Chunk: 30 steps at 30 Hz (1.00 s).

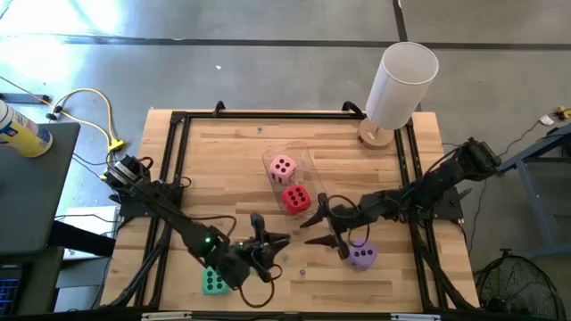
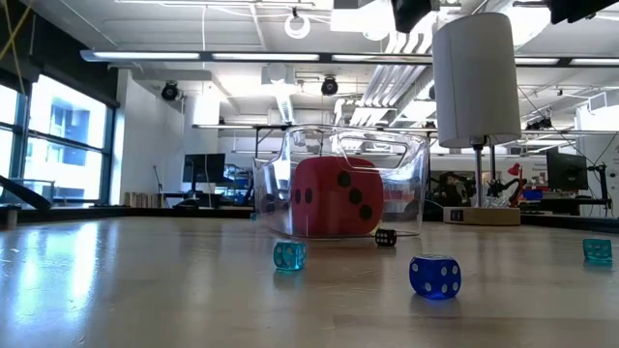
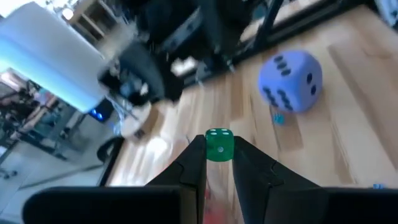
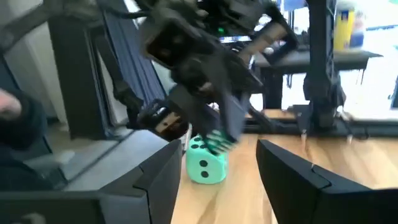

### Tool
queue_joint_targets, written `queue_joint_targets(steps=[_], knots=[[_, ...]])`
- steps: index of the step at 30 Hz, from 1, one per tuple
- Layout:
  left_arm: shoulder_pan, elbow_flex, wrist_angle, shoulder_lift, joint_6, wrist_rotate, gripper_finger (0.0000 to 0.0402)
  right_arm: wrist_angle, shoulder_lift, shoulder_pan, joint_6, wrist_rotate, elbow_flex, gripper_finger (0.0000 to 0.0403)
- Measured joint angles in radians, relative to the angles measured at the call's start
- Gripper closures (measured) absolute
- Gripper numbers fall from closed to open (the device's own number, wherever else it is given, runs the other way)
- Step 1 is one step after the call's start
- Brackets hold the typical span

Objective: Pick & Place Dice
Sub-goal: Put the small dark green dice into the transparent bin

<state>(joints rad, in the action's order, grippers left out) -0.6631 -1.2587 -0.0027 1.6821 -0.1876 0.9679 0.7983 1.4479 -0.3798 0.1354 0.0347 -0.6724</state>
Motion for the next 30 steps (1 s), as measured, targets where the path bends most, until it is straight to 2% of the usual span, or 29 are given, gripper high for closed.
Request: queue_joint_targets(steps=[8,14,19,30], knots=[[0.000,0.000,0.094,0.032,-0.225,0.006,0.0349,-0.034,0.000,0.057,0.306,-0.038,0.000,0.0203],[0.001,0.000,0.217,0.096,-0.396,0.061,0.0349,-0.039,0.000,0.055,0.313,-0.091,0.000,0.0204],[0.001,0.000,0.338,0.106,-0.489,0.044,0.0349,-0.042,0.000,0.055,0.313,-0.098,0.000,0.0204],[0.066,0.000,0.393,0.107,-0.519,-0.017,0.0349,-0.046,0.000,0.040,0.287,-0.142,0.000,0.0204]])
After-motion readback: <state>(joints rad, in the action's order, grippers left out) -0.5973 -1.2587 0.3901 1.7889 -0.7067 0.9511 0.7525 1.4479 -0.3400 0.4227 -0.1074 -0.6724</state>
